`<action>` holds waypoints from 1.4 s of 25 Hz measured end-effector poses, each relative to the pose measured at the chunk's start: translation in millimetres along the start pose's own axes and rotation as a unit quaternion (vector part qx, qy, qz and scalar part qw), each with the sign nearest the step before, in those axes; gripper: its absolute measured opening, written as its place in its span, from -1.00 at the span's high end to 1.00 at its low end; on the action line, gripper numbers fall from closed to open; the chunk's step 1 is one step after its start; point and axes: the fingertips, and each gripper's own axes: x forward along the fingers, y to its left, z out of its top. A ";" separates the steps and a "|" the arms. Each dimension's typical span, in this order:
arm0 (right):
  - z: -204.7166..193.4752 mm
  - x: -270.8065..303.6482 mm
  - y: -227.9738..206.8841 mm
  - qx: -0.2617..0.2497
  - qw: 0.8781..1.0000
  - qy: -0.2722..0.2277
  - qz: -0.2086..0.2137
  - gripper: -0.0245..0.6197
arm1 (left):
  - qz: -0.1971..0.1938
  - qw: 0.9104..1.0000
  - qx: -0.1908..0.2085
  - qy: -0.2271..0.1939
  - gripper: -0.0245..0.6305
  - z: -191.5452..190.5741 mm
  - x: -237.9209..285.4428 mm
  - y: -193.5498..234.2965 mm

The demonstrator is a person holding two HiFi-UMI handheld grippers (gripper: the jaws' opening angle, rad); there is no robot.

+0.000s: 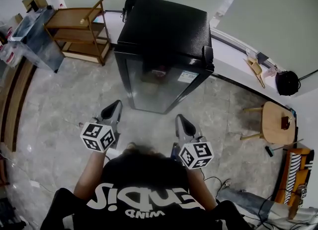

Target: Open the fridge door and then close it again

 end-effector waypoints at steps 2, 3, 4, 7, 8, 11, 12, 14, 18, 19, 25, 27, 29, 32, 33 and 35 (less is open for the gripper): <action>1.0 -0.4 2.5 -0.002 1.000 -0.001 0.002 0.92 | -0.003 1.000 0.008 -0.003 0.92 0.9 -9.5 -8.3; 1.0 -0.7 4.0 -0.003 1.000 -0.002 0.003 0.92 | -0.003 1.000 0.011 -0.005 0.92 1.4 -15.0 -11.7; 1.0 -1.0 5.8 -0.005 1.000 -0.002 0.004 0.92 | -0.002 1.000 0.013 -0.008 0.92 2.0 -20.7 -14.3; 1.2 -0.6 12.7 -0.012 1.000 -0.002 0.009 0.92 | 0.005 1.000 0.017 -0.015 0.92 3.5 -37.4 -17.0; 1.2 -0.3 15.2 -0.015 1.000 -0.002 0.011 0.92 | 0.009 1.000 0.019 -0.016 0.92 3.7 -42.1 -16.4; 1.2 1.5 21.2 -0.024 1.000 0.000 0.015 0.92 | 0.018 0.999 0.028 -0.017 0.93 3.9 -51.0 -14.2; 1.6 2.0 22.8 -0.026 1.000 0.000 0.017 0.92 | 0.020 0.999 0.033 -0.017 0.93 4.3 -52.0 -14.0; 2.8 2.6 25.8 -0.028 0.999 0.001 0.019 0.92 | 0.021 0.999 0.038 -0.017 0.92 5.9 -52.7 -14.7; 5.0 1.5 29.9 -0.036 0.999 0.000 0.020 0.92 | 0.020 0.999 0.038 -0.017 0.93 7.8 -53.7 -16.3; 5.1 0.7 29.3 -0.037 0.999 0.000 0.020 0.92 | 0.020 0.999 0.037 -0.017 0.93 7.3 -53.8 -16.7; 5.5 -9.3 15.0 -0.037 0.999 -0.007 0.011 0.92 | 0.019 0.999 0.030 -0.011 0.93 -1.4 -51.9 -17.9; 7.5 -12.8 9.6 -0.038 0.999 -0.008 0.006 0.92 | 0.017 0.999 0.029 -0.009 0.93 -1.5 -51.9 -18.1; 9.2 -15.2 4.2 -0.037 0.999 -0.009 0.002 0.92 | 0.016 0.999 0.028 -0.008 0.93 -1.4 -51.2 -18.3; 9.2 -19.1 -1.2 -0.037 0.999 -0.007 -0.003 0.92 | 0.017 1.000 0.025 -0.007 0.93 -3.2 -50.4 -18.0; 8.8 -20.7 -2.0 -0.039 0.999 -0.006 -0.003 0.92 | 0.017 1.000 0.025 -0.006 0.93 -3.8 -50.5 -18.4; 8.3 -24.2 -3.3 -0.041 0.999 -0.005 -0.004 0.92 | 0.016 1.000 0.025 -0.005 0.93 -4.9 -51.3 -19.9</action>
